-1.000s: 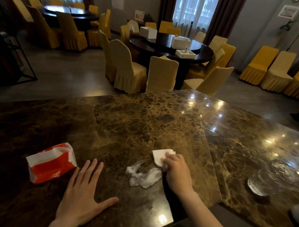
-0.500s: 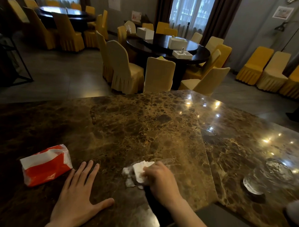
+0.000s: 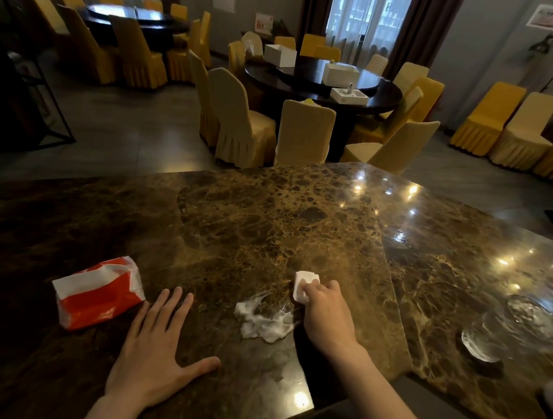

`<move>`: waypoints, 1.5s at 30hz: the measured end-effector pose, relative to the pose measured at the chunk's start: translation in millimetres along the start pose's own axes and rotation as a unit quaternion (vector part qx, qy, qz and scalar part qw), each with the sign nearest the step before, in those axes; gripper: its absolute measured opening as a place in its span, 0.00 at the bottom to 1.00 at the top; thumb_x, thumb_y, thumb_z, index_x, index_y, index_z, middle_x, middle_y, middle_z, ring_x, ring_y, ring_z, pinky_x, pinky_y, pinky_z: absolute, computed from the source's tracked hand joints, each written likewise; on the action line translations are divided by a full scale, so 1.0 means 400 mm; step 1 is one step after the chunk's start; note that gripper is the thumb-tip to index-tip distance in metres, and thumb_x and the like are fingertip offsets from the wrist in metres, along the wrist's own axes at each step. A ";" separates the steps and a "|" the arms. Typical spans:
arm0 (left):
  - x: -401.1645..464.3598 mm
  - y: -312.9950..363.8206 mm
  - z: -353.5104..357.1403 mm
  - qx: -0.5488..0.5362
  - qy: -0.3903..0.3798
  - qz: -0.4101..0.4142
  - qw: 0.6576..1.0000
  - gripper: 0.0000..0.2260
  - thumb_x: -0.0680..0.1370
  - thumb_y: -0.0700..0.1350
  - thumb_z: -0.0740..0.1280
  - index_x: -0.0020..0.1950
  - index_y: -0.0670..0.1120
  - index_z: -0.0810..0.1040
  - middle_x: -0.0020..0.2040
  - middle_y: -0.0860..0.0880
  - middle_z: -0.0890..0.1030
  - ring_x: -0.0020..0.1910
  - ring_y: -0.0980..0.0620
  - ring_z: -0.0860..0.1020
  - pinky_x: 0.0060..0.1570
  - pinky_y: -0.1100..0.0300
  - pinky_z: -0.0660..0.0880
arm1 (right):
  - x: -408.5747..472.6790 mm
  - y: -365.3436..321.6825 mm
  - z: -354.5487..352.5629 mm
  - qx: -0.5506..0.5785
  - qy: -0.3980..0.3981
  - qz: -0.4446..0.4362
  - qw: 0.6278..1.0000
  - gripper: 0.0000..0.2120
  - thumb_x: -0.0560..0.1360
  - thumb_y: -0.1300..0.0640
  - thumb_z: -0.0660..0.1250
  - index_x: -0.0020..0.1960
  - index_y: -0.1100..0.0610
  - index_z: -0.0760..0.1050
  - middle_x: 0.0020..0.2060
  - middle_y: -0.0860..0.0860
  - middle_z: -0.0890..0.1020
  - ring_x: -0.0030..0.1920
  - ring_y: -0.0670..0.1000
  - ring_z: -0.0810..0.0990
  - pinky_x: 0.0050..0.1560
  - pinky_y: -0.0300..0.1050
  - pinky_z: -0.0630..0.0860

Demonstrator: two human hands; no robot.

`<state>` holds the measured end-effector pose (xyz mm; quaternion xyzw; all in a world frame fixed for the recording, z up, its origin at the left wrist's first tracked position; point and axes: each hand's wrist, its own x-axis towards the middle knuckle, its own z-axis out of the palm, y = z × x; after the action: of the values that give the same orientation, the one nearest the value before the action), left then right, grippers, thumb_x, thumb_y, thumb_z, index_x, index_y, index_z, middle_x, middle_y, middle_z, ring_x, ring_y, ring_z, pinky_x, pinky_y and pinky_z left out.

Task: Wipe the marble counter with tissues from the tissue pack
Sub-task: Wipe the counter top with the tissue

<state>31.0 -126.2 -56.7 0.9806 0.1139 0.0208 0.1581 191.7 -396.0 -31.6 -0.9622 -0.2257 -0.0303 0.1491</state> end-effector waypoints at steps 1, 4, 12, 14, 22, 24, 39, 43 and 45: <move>0.002 0.001 0.000 0.000 0.000 -0.001 1.000 0.56 0.64 0.87 0.51 0.82 0.57 0.40 0.83 0.56 0.39 0.79 0.57 0.33 0.78 0.52 0.33 | -0.004 -0.018 0.001 -0.021 -0.013 -0.006 1.000 0.17 0.74 0.65 0.65 0.61 0.55 0.75 0.52 0.52 0.79 0.54 0.55 0.69 0.44 0.50 0.74; 0.000 0.000 0.001 0.002 0.000 0.000 1.000 0.56 0.64 0.87 0.50 0.82 0.57 0.39 0.83 0.56 0.39 0.79 0.57 0.33 0.78 0.52 0.33 | -0.012 -0.035 0.008 -0.052 -0.008 -0.040 0.998 0.17 0.73 0.67 0.67 0.60 0.58 0.75 0.52 0.54 0.79 0.55 0.57 0.70 0.40 0.50 0.74; -0.001 -0.001 0.002 0.002 0.000 0.001 1.000 0.56 0.64 0.87 0.50 0.82 0.57 0.42 0.83 0.55 0.40 0.80 0.57 0.33 0.78 0.51 0.33 | 0.003 0.068 -0.041 0.027 0.020 -0.008 0.999 0.08 0.67 0.68 0.69 0.39 0.55 0.78 0.40 0.50 0.72 0.39 0.54 0.71 0.34 0.47 0.65; -0.001 -0.002 0.002 0.003 -0.001 0.000 1.000 0.56 0.64 0.87 0.50 0.82 0.57 0.41 0.83 0.55 0.40 0.80 0.57 0.33 0.78 0.51 0.33 | 0.019 0.073 -0.040 0.013 0.038 0.022 0.999 0.07 0.68 0.67 0.70 0.40 0.56 0.77 0.40 0.48 0.69 0.40 0.57 0.73 0.36 0.47 0.63; 0.001 -0.001 0.001 0.013 -0.011 -0.002 1.000 0.56 0.63 0.88 0.48 0.82 0.57 0.39 0.83 0.55 0.38 0.79 0.56 0.32 0.78 0.51 0.33 | -0.013 -0.013 0.002 -0.023 -0.027 -0.103 0.994 0.13 0.73 0.57 0.75 0.55 0.46 0.81 0.41 0.47 0.76 0.43 0.52 0.74 0.32 0.46 0.69; 0.003 0.001 -0.002 0.008 -0.005 -0.005 1.000 0.57 0.63 0.88 0.48 0.82 0.57 0.39 0.83 0.56 0.38 0.79 0.57 0.32 0.78 0.51 0.33 | 0.008 -0.001 -0.017 -0.025 -0.023 -0.066 0.997 0.23 0.75 0.56 0.72 0.68 0.43 0.75 0.45 0.50 0.78 0.46 0.54 0.76 0.37 0.49 0.70; -0.004 0.001 -0.003 0.009 0.000 -0.003 1.000 0.56 0.64 0.88 0.49 0.82 0.57 0.41 0.83 0.56 0.39 0.79 0.57 0.32 0.78 0.51 0.34 | 0.039 0.026 -0.028 0.012 0.040 0.028 0.999 0.11 0.78 0.56 0.68 0.38 0.55 0.82 0.36 0.49 0.82 0.43 0.54 0.75 0.36 0.48 0.67; -0.001 0.001 -0.002 0.005 0.003 0.000 1.000 0.56 0.64 0.88 0.50 0.83 0.56 0.42 0.83 0.56 0.41 0.80 0.56 0.34 0.77 0.52 0.32 | -0.006 -0.005 -0.009 0.023 0.022 -0.043 0.999 0.06 0.71 0.59 0.74 0.40 0.49 0.81 0.34 0.44 0.80 0.42 0.48 0.67 0.38 0.47 0.68; -0.002 -0.001 -0.001 0.007 -0.002 -0.001 1.000 0.56 0.63 0.88 0.49 0.82 0.57 0.40 0.83 0.56 0.38 0.79 0.57 0.32 0.77 0.52 0.32 | -0.037 0.004 -0.013 0.060 0.000 -0.062 0.996 0.07 0.73 0.59 0.74 0.44 0.47 0.82 0.38 0.43 0.76 0.40 0.46 0.67 0.36 0.43 0.69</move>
<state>30.2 -125.9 -56.2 0.9816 0.1148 0.0180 0.1514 179.2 -405.4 -28.8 -0.9357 -0.2864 -0.0256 0.2043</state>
